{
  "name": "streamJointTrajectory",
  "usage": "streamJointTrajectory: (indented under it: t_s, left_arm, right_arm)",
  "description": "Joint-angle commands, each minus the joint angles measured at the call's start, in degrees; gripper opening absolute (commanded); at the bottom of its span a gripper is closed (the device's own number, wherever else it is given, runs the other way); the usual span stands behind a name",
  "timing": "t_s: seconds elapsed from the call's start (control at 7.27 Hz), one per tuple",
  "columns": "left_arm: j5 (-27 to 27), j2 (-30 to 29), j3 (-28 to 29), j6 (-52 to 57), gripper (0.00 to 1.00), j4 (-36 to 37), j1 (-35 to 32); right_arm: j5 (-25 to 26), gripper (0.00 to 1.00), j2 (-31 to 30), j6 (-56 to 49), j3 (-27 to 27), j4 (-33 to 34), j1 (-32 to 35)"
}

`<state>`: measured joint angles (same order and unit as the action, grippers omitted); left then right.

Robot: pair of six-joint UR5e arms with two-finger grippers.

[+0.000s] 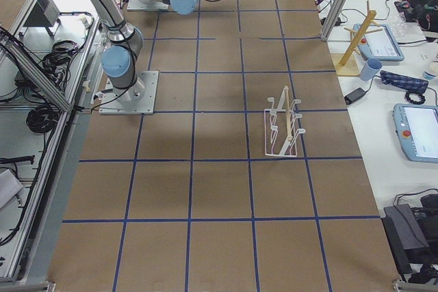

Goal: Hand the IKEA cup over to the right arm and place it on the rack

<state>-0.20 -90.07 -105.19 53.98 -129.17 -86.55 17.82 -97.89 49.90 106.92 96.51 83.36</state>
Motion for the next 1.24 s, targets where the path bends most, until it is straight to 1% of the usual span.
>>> streamJointTrajectory:
  t_s: [0.0, 0.14, 0.41, 0.55, 0.83, 0.96, 1.1]
  left_arm:
    - [0.4, 0.1, 0.4, 0.2, 0.81, 0.0, 0.3]
    - [0.7, 0.1, 1.0, 0.1, 0.84, 0.0, 1.2]
    - [1.0, 0.3, 1.9, -2.6, 0.85, -1.0, 3.9]
    - [4.0, 0.6, 3.1, -2.9, 0.88, -2.8, 7.2]
    - [22.0, 0.7, 7.9, -4.4, 0.89, -6.3, 16.2]
    - [31.0, 0.7, 9.3, -5.9, 0.92, -5.1, 19.6]
    - [37.9, 0.8, 10.2, -9.6, 0.92, -1.7, 20.5]
  right_arm:
    - [-0.1, 0.31, 0.1, 0.1, -0.1, 0.0, 0.0]
    - [0.0, 0.31, 0.2, 0.1, -0.1, -0.1, -0.3]
    - [-0.1, 0.31, 0.3, 0.7, -0.4, 0.0, -0.6]
    - [-0.3, 0.31, 0.4, 1.1, -0.6, 0.1, -0.6]
    - [-0.9, 0.31, 0.4, 1.9, -0.8, 0.2, -0.9]
    - [0.6, 0.30, 0.4, 1.8, -0.8, 0.8, -2.1]
    - [9.8, 0.28, 0.2, 0.5, -0.8, 3.0, -3.5]
